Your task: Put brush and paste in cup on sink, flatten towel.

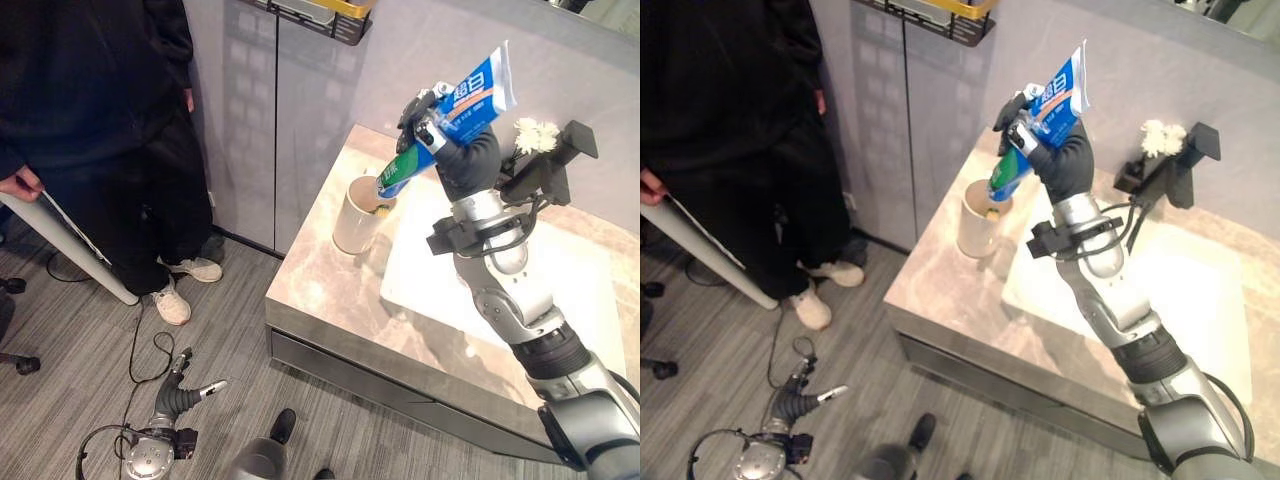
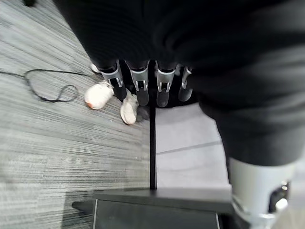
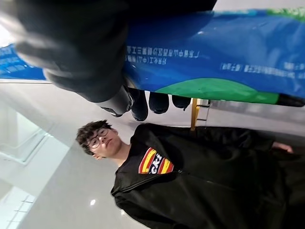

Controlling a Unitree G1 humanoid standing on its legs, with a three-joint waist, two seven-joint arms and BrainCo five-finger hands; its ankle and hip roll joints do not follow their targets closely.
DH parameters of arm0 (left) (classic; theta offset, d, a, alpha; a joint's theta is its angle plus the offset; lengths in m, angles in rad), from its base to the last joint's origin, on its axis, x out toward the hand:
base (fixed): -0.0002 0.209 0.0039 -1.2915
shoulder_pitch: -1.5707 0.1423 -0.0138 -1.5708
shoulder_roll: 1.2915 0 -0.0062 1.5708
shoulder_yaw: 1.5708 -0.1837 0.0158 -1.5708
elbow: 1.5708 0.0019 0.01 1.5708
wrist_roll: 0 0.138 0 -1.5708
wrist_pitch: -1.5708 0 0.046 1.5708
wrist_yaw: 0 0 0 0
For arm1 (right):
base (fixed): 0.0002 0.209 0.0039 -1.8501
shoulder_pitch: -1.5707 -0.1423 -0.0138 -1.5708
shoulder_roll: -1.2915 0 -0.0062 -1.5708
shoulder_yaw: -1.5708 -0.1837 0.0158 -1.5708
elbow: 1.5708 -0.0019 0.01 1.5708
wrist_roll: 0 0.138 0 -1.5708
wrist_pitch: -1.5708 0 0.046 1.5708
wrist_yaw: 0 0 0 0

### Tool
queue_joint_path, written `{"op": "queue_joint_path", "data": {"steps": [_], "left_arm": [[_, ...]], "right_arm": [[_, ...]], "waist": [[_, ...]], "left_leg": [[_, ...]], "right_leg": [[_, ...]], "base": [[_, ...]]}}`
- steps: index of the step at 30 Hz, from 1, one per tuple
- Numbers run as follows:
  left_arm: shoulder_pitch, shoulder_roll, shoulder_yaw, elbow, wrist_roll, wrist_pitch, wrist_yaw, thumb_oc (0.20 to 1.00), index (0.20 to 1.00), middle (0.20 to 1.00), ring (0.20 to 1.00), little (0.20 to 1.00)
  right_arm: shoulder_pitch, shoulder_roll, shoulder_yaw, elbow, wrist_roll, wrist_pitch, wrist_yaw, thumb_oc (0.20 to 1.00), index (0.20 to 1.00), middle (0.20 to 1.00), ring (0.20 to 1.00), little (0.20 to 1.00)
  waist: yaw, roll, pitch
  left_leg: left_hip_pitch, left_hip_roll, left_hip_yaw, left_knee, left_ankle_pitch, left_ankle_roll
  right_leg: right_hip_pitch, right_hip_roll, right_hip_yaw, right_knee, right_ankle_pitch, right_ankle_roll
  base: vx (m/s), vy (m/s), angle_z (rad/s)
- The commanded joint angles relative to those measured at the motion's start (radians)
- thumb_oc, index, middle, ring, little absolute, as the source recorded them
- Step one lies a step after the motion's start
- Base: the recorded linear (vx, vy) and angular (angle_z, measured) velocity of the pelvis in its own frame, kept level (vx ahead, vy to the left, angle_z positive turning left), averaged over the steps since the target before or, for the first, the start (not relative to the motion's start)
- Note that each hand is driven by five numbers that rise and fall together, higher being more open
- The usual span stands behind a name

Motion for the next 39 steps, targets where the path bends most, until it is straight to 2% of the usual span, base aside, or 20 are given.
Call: {"op": "queue_joint_path", "data": {"steps": [1,10,19,31,39], "left_arm": [[0.025,0.065,-0.003,-0.026,0.036,-0.047,0.006,1.000,1.000,1.000,1.000,1.000],[0.013,0.065,-0.014,-0.011,0.039,-0.046,0.017,1.000,1.000,1.000,1.000,1.000],[0.018,0.070,-0.004,-0.028,0.035,-0.044,0.024,1.000,1.000,1.000,1.000,1.000],[0.009,0.065,-0.016,-0.037,0.035,-0.044,0.037,1.000,1.000,1.000,1.000,1.000],[0.001,0.066,-0.023,-0.030,0.038,-0.046,0.048,1.000,1.000,1.000,1.000,1.000]], "right_arm": [[-0.074,0.015,0.000,0.000,-0.021,-0.050,-0.017,0.200,0.200,0.200,0.200,0.200],[-0.109,0.047,0.023,0.028,-0.022,-0.047,-0.026,0.200,0.200,0.200,0.200,0.200],[-0.102,0.027,0.032,0.035,-0.024,-0.035,-0.021,0.200,0.200,0.200,0.200,0.200],[-0.102,0.039,0.073,0.065,-0.012,-0.017,-0.004,0.200,0.200,0.200,0.200,0.200],[-0.114,0.070,0.095,0.100,-0.030,-0.015,-0.009,0.200,0.200,0.200,0.200,0.200]], "waist": [[0.005,-0.001,-0.076],[0.009,-0.012,-0.067],[0.020,-0.034,-0.055],[0.008,-0.033,-0.046],[0.010,-0.044,-0.041]], "left_leg": [[-0.013,0.104,0.049,0.005,-0.020,-0.037],[-0.017,0.104,0.048,0.005,-0.021,-0.034],[-0.024,0.103,0.034,0.005,-0.021,-0.033],[-0.019,0.108,0.048,0.005,-0.024,-0.030],[-0.023,0.110,0.050,0.005,-0.023,-0.030]], "right_leg": [[-0.058,-0.090,-0.008,0.003,0.129,0.083],[-0.066,-0.090,-0.006,0.003,0.131,0.082],[-0.065,-0.089,-0.018,0.004,0.130,0.081],[-0.073,-0.085,0.001,0.006,0.132,0.079],[-0.078,-0.084,0.006,0.005,0.135,0.079]], "base": [[0.00,0.000,0.00],[0.00,-0.001,0.01],[0.00,0.000,0.00],[0.00,0.000,-0.01],[0.00,0.000,0.00]]}}
